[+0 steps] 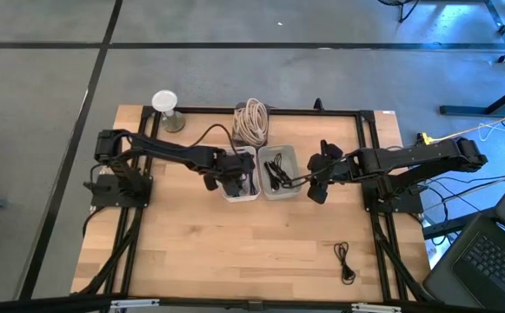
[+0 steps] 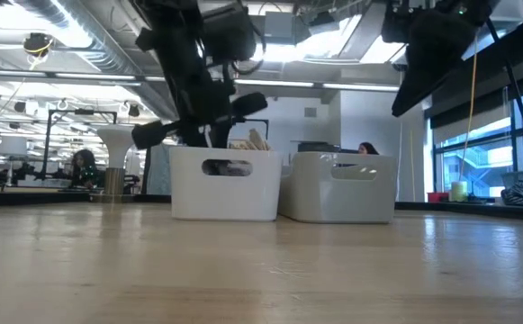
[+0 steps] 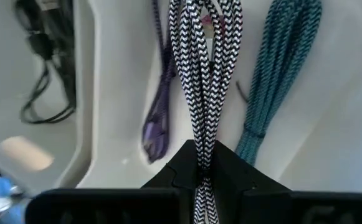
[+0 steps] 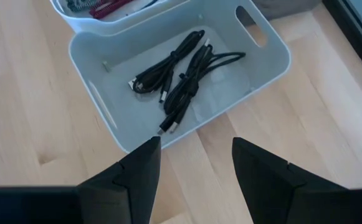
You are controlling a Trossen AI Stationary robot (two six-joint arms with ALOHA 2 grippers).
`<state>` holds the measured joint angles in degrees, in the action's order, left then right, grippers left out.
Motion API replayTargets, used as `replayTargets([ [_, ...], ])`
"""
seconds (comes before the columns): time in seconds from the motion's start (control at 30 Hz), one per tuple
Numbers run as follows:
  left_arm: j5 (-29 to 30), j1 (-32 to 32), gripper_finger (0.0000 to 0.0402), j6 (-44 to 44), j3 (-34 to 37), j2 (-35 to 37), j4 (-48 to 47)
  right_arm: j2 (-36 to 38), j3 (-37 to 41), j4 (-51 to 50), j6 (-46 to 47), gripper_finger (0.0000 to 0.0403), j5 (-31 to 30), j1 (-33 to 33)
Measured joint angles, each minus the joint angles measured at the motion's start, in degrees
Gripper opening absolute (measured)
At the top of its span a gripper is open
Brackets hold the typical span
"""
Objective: Pick & Place USB Port
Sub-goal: Put the white and black charger cable into the white bin, then put the black charger cable into the gray bin
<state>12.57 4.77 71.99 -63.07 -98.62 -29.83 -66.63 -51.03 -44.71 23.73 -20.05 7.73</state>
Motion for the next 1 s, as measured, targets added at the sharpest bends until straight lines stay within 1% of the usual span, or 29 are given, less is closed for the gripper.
replayTargets([
  [0.1,-1.92,0.56,0.0023,-0.39,0.0,-1.38,-0.12,0.0,0.0,0.37,-0.15,0.02,0.0,-0.02],
  [0.23,-2.23,1.03,0.003,0.01,0.0,-2.4,0.26,0.0,0.0,0.4,-0.15,0.0199,0.03,-0.02],
  [0.47,-2.11,1.08,0.0045,-0.13,0.0,-3.14,7.47,0.0,0.0,0.63,-0.13,0.0199,0.13,-0.02],
  [0.63,-1.85,0.83,0.0052,-5.0,0.0,-3.12,11.9,0.0,0.0,0.59,-0.13,0.0199,0.13,-0.02],
  [0.87,-4.73,0.51,0.0065,-7.32,0.0,-3.12,11.93,0.0,0.0,0.59,-0.14,0.0199,0.15,-0.02],
  [0.93,-4.39,0.53,0.0072,-7.99,0.0,-3.12,11.87,0.0,-0.01,0.58,-0.14,0.0199,0.13,-0.02],
  [1.0,-1.96,0.37,0.0079,-8.04,0.0,-3.12,11.86,0.0,-0.02,0.52,-0.15,0.0199,0.13,-0.04],
])
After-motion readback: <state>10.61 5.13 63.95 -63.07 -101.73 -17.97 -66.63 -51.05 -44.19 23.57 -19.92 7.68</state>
